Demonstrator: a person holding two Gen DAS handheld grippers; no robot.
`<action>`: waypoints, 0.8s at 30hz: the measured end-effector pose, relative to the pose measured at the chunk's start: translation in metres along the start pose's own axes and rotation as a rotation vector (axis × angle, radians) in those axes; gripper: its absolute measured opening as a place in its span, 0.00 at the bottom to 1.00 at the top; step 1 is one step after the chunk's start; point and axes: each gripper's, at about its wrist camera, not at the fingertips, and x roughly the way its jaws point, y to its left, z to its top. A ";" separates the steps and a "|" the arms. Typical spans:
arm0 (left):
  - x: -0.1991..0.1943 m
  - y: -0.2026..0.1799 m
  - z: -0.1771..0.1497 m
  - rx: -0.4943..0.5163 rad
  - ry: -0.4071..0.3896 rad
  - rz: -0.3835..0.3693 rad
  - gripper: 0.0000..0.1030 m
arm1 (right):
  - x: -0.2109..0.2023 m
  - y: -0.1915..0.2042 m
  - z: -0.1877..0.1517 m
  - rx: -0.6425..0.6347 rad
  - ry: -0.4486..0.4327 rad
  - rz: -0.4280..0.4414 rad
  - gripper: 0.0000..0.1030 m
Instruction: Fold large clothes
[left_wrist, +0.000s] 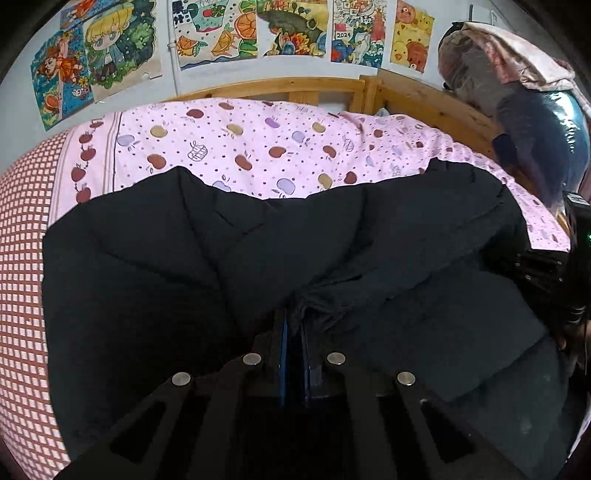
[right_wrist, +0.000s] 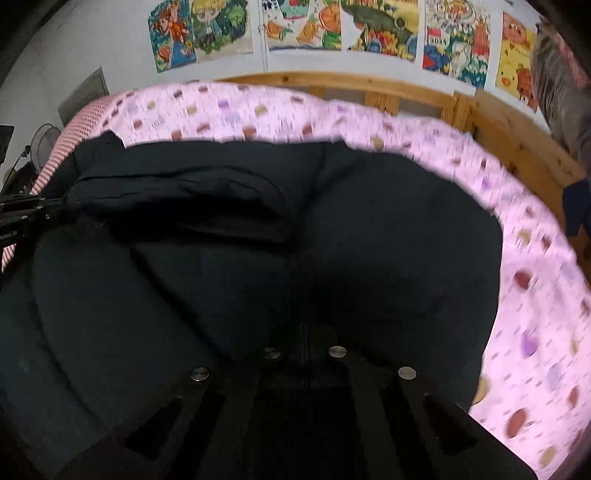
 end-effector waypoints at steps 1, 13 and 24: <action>0.002 -0.001 0.000 0.001 -0.003 0.003 0.06 | 0.002 -0.001 -0.004 0.010 -0.010 0.008 0.01; -0.003 0.004 -0.009 -0.021 -0.072 -0.045 0.06 | -0.029 -0.008 -0.007 0.041 -0.210 0.017 0.01; -0.023 -0.008 -0.005 0.048 -0.084 -0.023 0.09 | -0.017 0.013 0.083 0.096 -0.168 0.105 0.01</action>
